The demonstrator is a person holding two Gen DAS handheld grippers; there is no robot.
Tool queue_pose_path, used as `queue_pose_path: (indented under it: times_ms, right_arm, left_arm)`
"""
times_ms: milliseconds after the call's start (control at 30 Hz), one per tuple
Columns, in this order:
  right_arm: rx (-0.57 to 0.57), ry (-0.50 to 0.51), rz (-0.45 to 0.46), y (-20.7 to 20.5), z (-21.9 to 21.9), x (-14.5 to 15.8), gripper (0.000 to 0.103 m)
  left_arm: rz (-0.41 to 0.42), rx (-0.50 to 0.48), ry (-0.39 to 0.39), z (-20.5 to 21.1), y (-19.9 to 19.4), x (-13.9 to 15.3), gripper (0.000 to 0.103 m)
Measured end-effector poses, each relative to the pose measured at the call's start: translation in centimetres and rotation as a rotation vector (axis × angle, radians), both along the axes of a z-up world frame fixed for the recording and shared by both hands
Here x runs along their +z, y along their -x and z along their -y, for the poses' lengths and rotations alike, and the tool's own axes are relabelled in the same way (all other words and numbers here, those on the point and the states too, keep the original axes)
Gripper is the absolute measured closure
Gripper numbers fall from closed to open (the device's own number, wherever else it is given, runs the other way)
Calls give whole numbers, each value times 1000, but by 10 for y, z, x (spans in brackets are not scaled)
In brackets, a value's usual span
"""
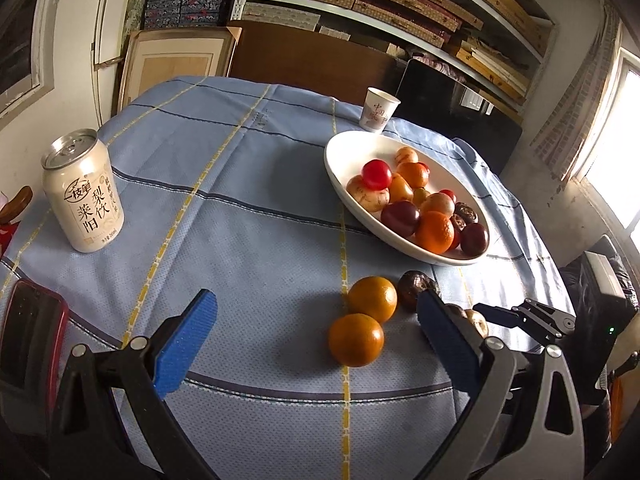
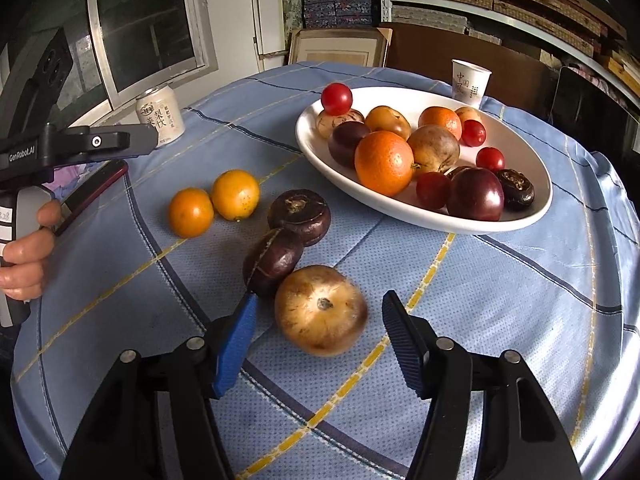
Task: Organize fruits
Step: 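Grasp the pale brown onion-like fruit with the right tool, then grasp an orange mandarin with the left tool while the right tool holds its fruit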
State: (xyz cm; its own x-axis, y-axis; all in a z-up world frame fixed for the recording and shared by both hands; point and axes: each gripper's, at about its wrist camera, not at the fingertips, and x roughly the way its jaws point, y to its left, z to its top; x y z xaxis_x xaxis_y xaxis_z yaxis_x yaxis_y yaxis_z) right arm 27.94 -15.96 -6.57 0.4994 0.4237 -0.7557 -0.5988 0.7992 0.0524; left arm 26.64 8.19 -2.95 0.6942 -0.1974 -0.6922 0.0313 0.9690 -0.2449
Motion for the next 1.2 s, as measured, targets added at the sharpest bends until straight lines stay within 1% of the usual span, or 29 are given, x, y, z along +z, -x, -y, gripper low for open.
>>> queue_pose_path:
  times_ms: [133, 233, 267, 367, 433, 467, 533, 567, 600, 667, 700, 733, 767, 800, 833, 900, 967, 1000, 1067, 1200]
  right_arm:
    - [6, 28, 3, 0, -4, -3, 43]
    - [17, 34, 17, 3, -6, -2, 53]
    - [15, 27, 22, 4, -5, 0, 59]
    - [1, -27, 22, 6, 7, 7, 60]
    - [-40, -83, 11, 2, 20, 12, 60]
    - [-72, -117, 1, -1, 27, 15, 60]
    - [-118, -161, -16, -7, 37, 17, 60]
    - [-133, -167, -20, -8, 40, 17, 60]
    - [-141, -168, -20, -8, 41, 17, 60]
    - [-143, -165, -19, -8, 39, 17, 60]
    - [-141, -165, -18, -8, 39, 16, 60]
    - [-133, -163, -16, -7, 37, 17, 60]
    - [-130, -161, -14, -5, 36, 16, 60]
    - [-124, -158, -12, -4, 34, 16, 60]
    - [-121, -155, -10, -3, 33, 17, 60]
    - [-115, -146, -5, -1, 30, 17, 60]
    - [-109, -145, -5, 0, 29, 17, 60]
    - [-108, -145, -4, 1, 29, 17, 60]
    - [-104, -138, -5, 2, 28, 17, 60]
    - [-114, -128, -5, 2, 28, 16, 59]
  left_arm:
    - [2, 5, -12, 1, 0, 0, 5]
    - [2, 2, -11, 0, 0, 0, 5]
    - [1, 0, -8, 0, 0, 0, 5]
    - [-6, 4, -6, -1, -1, -2, 5]
    - [-12, -17, -8, 0, -1, -3, 5]
    - [-15, -40, -17, 4, -1, -4, 5]
    - [-23, -120, -40, 16, 1, -7, 5]
    - [-22, -148, -52, 22, 2, -8, 5]
    - [-10, -184, -90, 32, 5, -9, 5]
    - [22, -214, -168, 47, 11, -10, 5]
    - [33, -228, -197, 53, 13, -11, 7]
    - [35, -247, -211, 58, 14, -13, 10]
    - [29, -264, -211, 61, 14, -15, 20]
    - [18, -276, -209, 62, 12, -17, 28]
    - [3, -280, -214, 64, 10, -21, 31]
    - [-15, -267, -238, 65, 6, -27, 42]
    - [-28, -261, -235, 64, 3, -31, 46]
    - [-32, -259, -228, 62, 1, -32, 50]
    - [-34, -249, -225, 60, -1, -33, 52]
    - [-43, -239, -235, 59, -5, -36, 52]
